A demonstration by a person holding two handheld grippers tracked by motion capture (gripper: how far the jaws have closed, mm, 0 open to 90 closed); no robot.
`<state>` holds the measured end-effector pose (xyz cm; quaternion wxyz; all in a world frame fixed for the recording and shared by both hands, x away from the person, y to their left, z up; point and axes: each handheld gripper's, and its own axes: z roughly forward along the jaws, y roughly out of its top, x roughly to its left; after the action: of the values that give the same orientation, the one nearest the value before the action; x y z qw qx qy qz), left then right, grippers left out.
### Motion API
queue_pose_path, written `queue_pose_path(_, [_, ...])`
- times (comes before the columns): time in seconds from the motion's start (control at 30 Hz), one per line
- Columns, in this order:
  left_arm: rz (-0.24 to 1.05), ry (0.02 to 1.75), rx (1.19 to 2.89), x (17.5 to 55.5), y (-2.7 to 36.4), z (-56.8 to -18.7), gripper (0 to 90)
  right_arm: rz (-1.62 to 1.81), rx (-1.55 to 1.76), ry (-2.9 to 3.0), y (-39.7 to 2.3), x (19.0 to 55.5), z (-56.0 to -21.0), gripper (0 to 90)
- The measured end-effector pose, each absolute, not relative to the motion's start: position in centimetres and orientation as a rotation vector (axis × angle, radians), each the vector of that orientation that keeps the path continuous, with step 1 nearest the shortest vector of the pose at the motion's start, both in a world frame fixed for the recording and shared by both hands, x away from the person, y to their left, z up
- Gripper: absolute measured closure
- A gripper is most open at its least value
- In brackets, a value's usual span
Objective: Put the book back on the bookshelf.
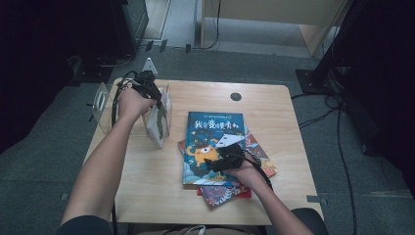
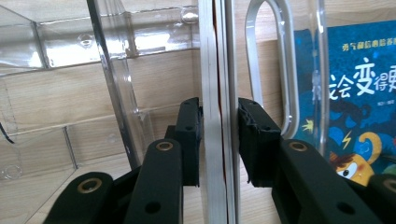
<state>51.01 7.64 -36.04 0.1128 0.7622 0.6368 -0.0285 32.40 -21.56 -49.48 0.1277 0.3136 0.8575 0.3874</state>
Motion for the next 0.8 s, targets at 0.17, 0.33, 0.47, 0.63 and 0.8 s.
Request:
queue_pose_path(0.17, [-0.066,1.870,2.223,51.0,8.1,-35.5,66.3,1.127,0.912,2.494,-21.6,32.4,-49.5,17.2])
queue_pose_path(0.33, [-0.064,1.870,2.207,50.9,8.7,-35.2,64.9,1.127,0.912,2.494,-21.6,32.4,-49.5,17.2])
queue_pose_path(0.47, [-0.063,1.862,2.188,50.9,9.2,-34.7,64.3,1.127,0.912,2.494,-21.6,32.4,-49.5,17.2])
queue_pose_path(0.63, [-0.052,1.841,2.179,50.7,9.3,-33.5,64.1,1.126,0.911,2.494,-21.6,32.4,-49.5,17.2])
queue_pose_path(0.8, [-0.039,1.814,2.182,50.3,9.2,-32.8,62.4,1.126,0.910,2.495,-21.6,32.4,-49.5,17.2])
